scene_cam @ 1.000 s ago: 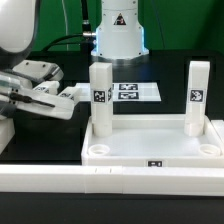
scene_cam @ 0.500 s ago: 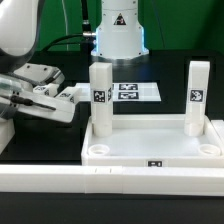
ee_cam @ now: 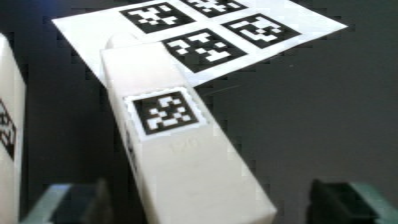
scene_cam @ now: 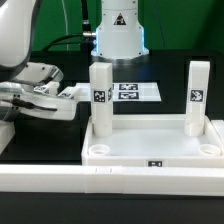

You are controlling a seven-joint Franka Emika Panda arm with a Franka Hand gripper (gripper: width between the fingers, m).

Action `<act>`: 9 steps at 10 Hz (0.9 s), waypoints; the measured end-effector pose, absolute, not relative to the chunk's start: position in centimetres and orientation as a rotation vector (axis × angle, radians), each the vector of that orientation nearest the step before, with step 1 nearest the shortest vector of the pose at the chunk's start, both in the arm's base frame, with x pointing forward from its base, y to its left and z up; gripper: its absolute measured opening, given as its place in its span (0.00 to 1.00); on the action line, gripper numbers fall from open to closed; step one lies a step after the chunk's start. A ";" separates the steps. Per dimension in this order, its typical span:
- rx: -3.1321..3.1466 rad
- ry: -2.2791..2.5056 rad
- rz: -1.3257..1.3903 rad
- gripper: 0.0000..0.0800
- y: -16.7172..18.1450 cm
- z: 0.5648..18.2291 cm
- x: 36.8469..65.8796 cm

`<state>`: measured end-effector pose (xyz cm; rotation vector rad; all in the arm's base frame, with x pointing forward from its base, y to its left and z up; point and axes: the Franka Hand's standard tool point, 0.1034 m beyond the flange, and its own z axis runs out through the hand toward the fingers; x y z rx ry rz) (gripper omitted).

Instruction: Assemble desk

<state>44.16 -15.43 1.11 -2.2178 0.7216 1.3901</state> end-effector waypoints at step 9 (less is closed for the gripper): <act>-2.262 0.645 1.326 0.36 -15.9 2.5 45.4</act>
Offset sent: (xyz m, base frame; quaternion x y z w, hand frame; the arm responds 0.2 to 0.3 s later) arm -0.0016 0.0000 -0.0042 0.0007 0.0042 0.0001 1.0000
